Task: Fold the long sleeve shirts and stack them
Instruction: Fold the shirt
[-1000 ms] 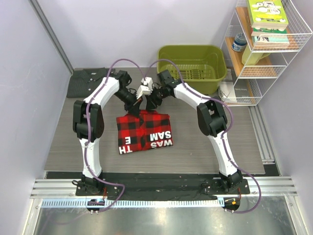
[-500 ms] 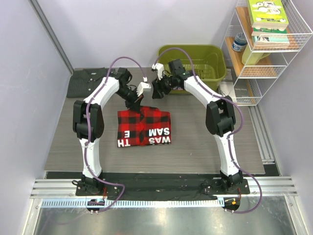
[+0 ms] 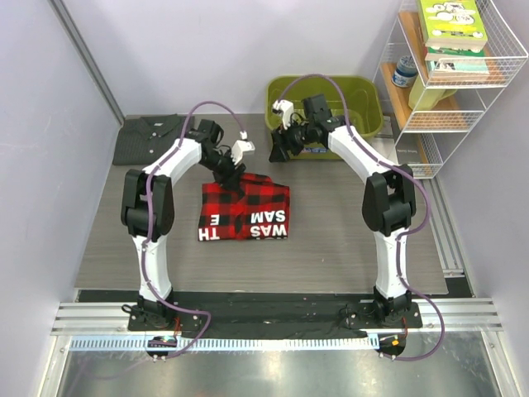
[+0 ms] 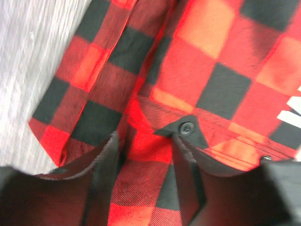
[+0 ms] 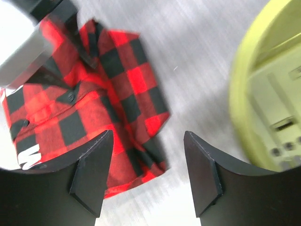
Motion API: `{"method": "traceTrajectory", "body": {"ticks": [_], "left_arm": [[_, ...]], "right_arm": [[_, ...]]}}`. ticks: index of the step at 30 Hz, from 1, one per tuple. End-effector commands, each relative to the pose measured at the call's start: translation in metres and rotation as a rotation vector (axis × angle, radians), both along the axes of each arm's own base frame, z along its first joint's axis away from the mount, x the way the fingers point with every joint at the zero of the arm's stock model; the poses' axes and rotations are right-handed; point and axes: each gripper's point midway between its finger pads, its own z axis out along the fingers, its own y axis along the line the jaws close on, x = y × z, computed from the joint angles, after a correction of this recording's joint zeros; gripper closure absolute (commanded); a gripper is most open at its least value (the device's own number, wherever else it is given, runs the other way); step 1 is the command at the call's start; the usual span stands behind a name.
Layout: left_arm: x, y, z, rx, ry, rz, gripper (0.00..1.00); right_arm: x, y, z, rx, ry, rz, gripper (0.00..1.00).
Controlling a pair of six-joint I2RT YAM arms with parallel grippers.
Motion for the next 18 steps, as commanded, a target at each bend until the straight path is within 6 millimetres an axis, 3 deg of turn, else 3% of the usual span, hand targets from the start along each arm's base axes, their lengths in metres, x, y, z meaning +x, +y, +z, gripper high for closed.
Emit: {"method": "traceTrajectory", "body": {"ticks": [1, 4, 5, 7, 9, 13, 18], "left_arm": [[0.035, 0.009, 0.030, -0.037, -0.169, 0.127, 0.48], [0.032, 0.019, 0.045, -0.064, -0.109, 0.156, 0.45], [0.017, 0.021, 0.046, -0.082, -0.027, 0.151, 0.44], [0.013, 0.029, 0.041, -0.079, 0.020, 0.160, 0.43], [0.006, 0.033, 0.031, -0.054, 0.043, 0.153, 0.42], [-0.009, 0.035, 0.001, -0.019, 0.153, 0.128, 0.43], [-0.041, 0.038, -0.020, -0.002, 0.271, 0.082, 0.48]], "right_arm": [[-0.027, 0.005, 0.027, 0.044, -0.027, 0.082, 0.35], [-0.053, 0.008, 0.018, 0.026, -0.004, 0.145, 0.37], [-0.065, 0.008, 0.004, 0.002, 0.004, 0.180, 0.38], [-0.081, 0.016, -0.005, -0.030, -0.011, 0.224, 0.41], [-0.092, 0.021, -0.029, -0.090, -0.023, 0.262, 0.42], [-0.089, 0.013, -0.085, -0.186, 0.017, 0.248, 0.44], [-0.088, 0.007, -0.117, -0.249, 0.034, 0.270, 0.46]]}}
